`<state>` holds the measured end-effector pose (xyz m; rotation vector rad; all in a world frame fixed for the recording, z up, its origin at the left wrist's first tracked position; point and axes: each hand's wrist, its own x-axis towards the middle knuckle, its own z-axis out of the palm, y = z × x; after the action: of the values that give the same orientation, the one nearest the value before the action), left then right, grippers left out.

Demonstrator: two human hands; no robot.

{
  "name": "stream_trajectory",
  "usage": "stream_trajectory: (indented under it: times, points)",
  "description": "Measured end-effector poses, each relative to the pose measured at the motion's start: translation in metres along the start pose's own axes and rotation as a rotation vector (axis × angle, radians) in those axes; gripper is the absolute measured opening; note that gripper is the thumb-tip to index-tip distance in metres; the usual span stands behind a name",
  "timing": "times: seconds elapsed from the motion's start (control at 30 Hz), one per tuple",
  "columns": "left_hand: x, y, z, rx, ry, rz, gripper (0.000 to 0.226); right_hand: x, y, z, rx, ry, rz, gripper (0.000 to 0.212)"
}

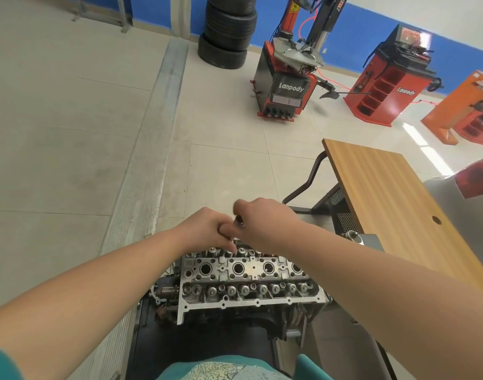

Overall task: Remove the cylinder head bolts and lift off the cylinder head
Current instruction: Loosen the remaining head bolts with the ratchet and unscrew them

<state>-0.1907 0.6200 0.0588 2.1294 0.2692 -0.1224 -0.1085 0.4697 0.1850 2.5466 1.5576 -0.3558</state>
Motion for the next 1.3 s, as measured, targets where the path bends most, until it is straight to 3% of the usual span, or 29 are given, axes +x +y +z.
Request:
stream_trajectory:
  times: [0.07,0.17,0.33,0.43,0.5,0.6,0.67,0.73,0.83,0.9,1.0,1.07,1.1,1.2,1.23,1.3]
  points:
    - [0.001,-0.001,0.001,-0.020,0.014,0.017,0.033,0.001,-0.002,0.003,-0.053,0.010,0.009,0.032]
    - [-0.004,-0.005,-0.002,-0.091,-0.078,0.030,0.029,-0.002,0.003,0.005,0.011,-0.019,-0.128,0.015]
    - [-0.011,-0.005,0.000,-0.124,-0.035,0.017,0.030,-0.005,0.005,0.000,0.080,-0.043,-0.172,0.023]
    - [-0.014,-0.001,0.004,-0.145,0.014,0.058,0.037,-0.002,-0.002,0.000,-0.012,-0.007,0.001,0.045]
    - [-0.014,-0.001,0.007,-0.155,0.045,0.058,0.032,0.000,-0.004,0.002,-0.077,0.001,0.073,0.045]
    - [-0.013,-0.004,0.007,-0.192,0.072,0.036,0.025,-0.002,-0.005,0.001,-0.062,-0.063,-0.082,0.018]
    - [-0.014,-0.007,0.007,-0.196,0.045,0.054,0.028,-0.004,-0.003,-0.001,-0.081,-0.080,-0.266,0.033]
    - [-0.015,-0.011,0.007,-0.170,-0.010,0.054,0.030,-0.005,-0.002,-0.004,-0.029,-0.043,-0.335,0.033]
    - [-0.013,-0.010,0.007,-0.052,-0.003,0.040,0.032,-0.010,-0.005,-0.008,0.171,0.033,-0.251,0.027]
    - [-0.010,-0.008,0.008,-0.032,0.030,0.065,0.029,-0.009,-0.009,-0.007,0.102,0.033,-0.129,0.041]
    - [-0.009,-0.002,0.011,-0.031,0.039,0.070,0.018,-0.003,-0.012,0.000,-0.099,0.002,0.029,0.029]
    - [-0.008,0.000,0.011,-0.005,0.018,0.082,0.016,-0.003,-0.009,0.003,-0.097,-0.024,-0.029,0.017]
    - [-0.009,-0.001,0.011,0.004,-0.017,0.091,0.013,-0.004,-0.006,0.004,-0.076,-0.037,-0.088,0.021]
    - [-0.010,-0.003,0.008,0.055,-0.062,0.103,0.055,-0.006,0.003,0.001,0.003,-0.055,-0.206,0.032]
    - [-0.010,-0.005,0.008,0.080,-0.058,0.099,0.058,-0.007,0.003,0.000,0.047,-0.045,-0.204,0.032]
    - [-0.008,-0.007,0.007,0.080,-0.034,0.074,0.037,-0.009,-0.001,-0.001,0.119,-0.006,-0.147,0.036]
